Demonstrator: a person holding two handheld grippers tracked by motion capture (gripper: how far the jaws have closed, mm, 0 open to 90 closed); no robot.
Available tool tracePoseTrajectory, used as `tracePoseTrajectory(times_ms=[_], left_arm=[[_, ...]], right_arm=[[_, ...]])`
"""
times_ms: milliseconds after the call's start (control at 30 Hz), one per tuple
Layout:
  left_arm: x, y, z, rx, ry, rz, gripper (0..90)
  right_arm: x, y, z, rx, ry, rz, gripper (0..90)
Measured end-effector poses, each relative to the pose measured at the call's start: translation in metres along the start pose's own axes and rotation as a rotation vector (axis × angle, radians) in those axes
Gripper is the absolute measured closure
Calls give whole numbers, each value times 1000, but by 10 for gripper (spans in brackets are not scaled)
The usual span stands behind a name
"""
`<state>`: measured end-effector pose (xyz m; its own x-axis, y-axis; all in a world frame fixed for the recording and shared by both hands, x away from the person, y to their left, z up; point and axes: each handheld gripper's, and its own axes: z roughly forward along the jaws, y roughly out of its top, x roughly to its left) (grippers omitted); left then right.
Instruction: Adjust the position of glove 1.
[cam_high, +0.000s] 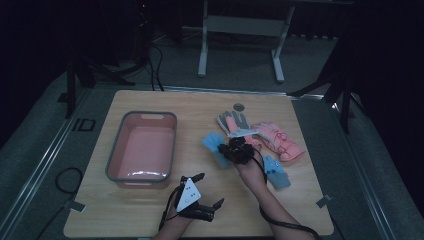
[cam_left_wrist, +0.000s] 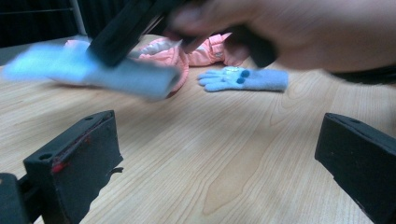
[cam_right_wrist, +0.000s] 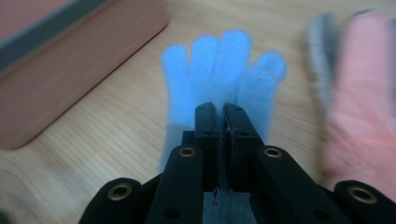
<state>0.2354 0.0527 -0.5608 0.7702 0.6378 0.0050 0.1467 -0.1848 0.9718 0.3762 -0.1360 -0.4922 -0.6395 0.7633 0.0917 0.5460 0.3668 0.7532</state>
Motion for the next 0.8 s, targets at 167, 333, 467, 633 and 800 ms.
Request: tracePoseTrajectory(times_ms=[167,333,467,633,800], left_arm=[[0,0,0,0,6,0,1],[-1,0,0,-1,9,-1,1],[-1,0,0,-2,10,2,1],[-1,0,0,-1,8,2,1],[-1,0,0,-2,6,5,1]], right_arm=[[4,-12,-38,-60,-87,88,853],[13,-40,-57,-57,-165,162,853],[19,-57,-63,-54,-204,207,853],[23,-84,-67,-58,-249,289,853],[23,-99,-59,-27,-276,340,852]])
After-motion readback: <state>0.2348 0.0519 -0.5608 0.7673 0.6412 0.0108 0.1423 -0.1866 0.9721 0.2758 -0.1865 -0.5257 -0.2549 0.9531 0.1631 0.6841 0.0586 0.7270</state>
